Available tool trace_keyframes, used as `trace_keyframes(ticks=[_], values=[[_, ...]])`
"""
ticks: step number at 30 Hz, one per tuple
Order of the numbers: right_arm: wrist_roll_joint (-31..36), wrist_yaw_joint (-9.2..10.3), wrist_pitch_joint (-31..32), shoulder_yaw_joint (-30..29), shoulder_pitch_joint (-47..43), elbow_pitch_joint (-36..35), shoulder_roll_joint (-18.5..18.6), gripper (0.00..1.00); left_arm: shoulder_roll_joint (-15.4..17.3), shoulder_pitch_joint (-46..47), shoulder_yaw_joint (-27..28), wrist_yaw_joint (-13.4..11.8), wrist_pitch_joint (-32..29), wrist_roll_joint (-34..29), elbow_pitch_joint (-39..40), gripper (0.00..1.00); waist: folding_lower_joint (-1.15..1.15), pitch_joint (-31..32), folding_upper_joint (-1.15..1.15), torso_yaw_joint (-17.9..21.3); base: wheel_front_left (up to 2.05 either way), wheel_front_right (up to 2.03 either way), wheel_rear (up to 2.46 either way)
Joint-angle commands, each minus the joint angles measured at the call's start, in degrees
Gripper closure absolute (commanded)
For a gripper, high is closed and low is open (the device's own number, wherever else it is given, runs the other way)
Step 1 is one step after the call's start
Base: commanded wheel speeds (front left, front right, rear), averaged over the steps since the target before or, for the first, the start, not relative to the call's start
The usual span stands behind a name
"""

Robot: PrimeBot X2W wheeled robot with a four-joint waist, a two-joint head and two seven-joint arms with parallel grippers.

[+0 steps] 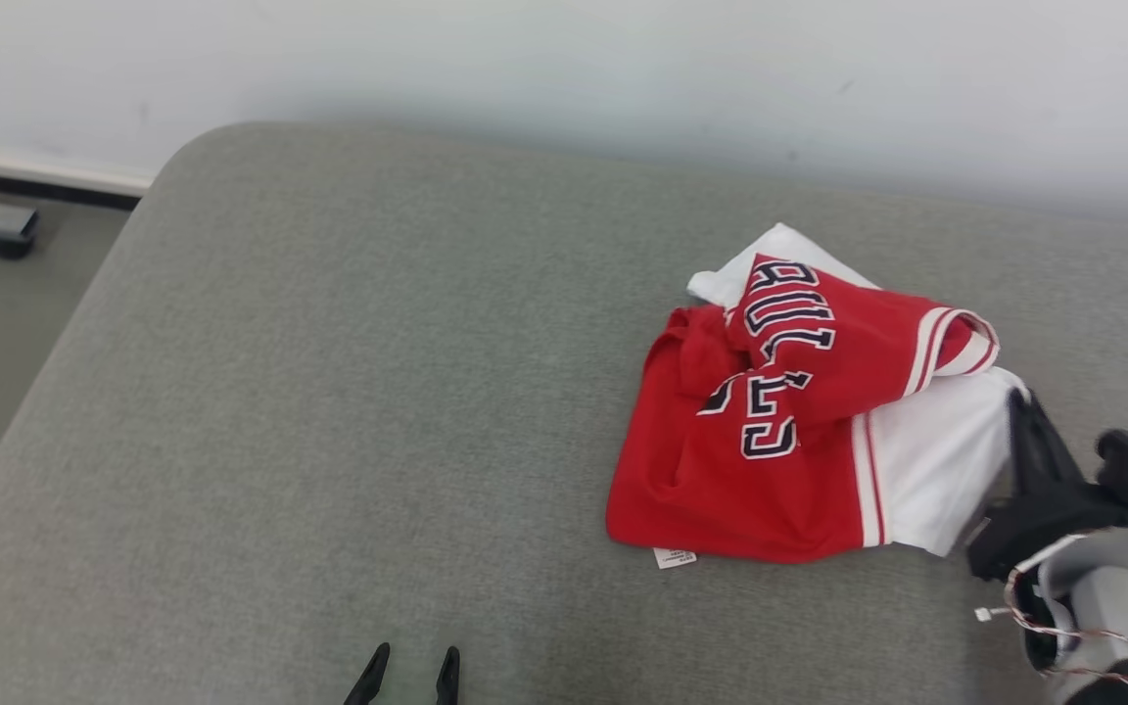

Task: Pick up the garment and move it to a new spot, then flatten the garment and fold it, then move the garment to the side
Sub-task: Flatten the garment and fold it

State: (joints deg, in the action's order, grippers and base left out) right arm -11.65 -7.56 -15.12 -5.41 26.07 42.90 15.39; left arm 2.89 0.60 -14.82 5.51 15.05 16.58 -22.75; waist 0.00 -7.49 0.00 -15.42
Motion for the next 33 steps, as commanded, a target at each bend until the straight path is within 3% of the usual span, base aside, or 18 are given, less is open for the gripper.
trace_keyframes(ticks=[1, 9, 21, 22, 23, 24, 25, 33], values=[[0.01, 0.16, 0.00, -1.32, -1.67, -0.41, 0.68, 1.00, 0.01, -0.80, 0.23, 0.10, 0.17, -0.61, 0.00, 0.00, 0.00, 2.41, 0.00, 3.05, 0.00, 0.00, 0.00], [1.52, 0.16, 0.01, -8.66, -8.38, 0.65, 0.90, 1.00, 0.01, -2.12, 1.23, 0.47, 0.17, -1.45, -0.46, 0.00, 0.00, 4.61, 0.00, 5.72, 0.00, 0.00, 0.00], [9.10, 0.16, 0.00, -21.68, -16.35, -0.97, -4.63, 1.00, 0.01, -0.96, 0.84, 0.92, 0.18, -1.70, 0.58, 0.00, 0.00, 4.65, 0.00, 10.31, 0.00, 0.00, 0.00], [9.58, 0.16, 0.00, -22.02, -16.43, -1.41, -5.29, 0.85, 0.01, -0.58, 0.78, 0.94, 0.17, -1.60, 0.69, 0.00, 0.00, 4.35, 0.00, 10.88, 0.00, 0.00, 0.00], [10.05, 0.16, 0.01, -22.56, -16.39, -2.06, -5.79, 0.58, 0.01, -0.22, 0.60, 0.95, 0.17, -1.65, 0.74, 0.00, 0.00, 3.99, 0.00, 11.50, 0.00, 0.00, 0.00], [10.62, 0.16, 0.00, -22.56, -16.13, -2.95, -6.36, 0.17, 0.01, 0.12, 0.52, 0.98, 0.18, -1.67, 0.87, 0.00, 0.00, 3.53, 0.00, 12.19, 0.00, 0.00, 0.00], [10.76, 0.16, 0.01, -22.66, -15.92, -3.74, -6.90, 0.00, 0.01, 0.57, 0.25, 1.00, 0.17, -1.68, 0.91, 0.00, 0.00, 3.06, 0.00, 12.74, 0.00, 0.00, 0.00], [9.77, 0.16, 0.00, -19.62, -13.25, -8.50, -9.05, 0.00, 0.01, 5.44, -2.57, 1.49, 0.17, -1.52, 0.71, 0.00, 0.00, -1.30, 0.00, 16.76, 0.00, 0.00, 0.00]])
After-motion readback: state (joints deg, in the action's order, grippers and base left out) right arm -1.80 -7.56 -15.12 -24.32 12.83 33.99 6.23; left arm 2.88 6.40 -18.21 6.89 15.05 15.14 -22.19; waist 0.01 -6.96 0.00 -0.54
